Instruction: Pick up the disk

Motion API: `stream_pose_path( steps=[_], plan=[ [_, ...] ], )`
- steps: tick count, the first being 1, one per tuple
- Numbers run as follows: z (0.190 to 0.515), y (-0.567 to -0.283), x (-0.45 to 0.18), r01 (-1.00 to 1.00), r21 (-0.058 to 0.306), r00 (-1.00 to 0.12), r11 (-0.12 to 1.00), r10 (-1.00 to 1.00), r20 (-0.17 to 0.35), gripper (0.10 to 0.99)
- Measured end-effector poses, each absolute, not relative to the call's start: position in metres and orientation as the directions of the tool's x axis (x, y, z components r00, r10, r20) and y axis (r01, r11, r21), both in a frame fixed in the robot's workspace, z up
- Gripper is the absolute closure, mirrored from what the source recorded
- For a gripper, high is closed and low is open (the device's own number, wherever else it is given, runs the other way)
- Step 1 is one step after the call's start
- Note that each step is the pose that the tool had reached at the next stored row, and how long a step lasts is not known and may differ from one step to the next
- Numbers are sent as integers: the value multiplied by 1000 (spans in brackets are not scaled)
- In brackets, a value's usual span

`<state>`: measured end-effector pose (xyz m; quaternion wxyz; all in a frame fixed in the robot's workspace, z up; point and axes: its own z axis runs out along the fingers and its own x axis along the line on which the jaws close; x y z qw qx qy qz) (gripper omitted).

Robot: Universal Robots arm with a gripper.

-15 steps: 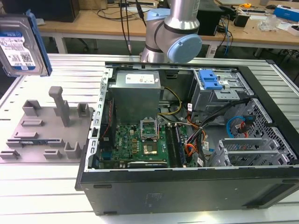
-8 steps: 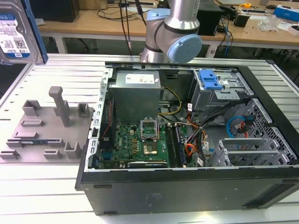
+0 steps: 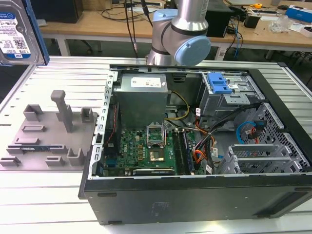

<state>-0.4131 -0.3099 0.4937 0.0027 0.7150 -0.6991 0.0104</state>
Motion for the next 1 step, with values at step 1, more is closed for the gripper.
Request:
stream_pose_path(
  steps=[1],
  plan=[
    [494, -310, -413, -1000, -11, 22, -23, -1000, 19, 722]
  ],
)
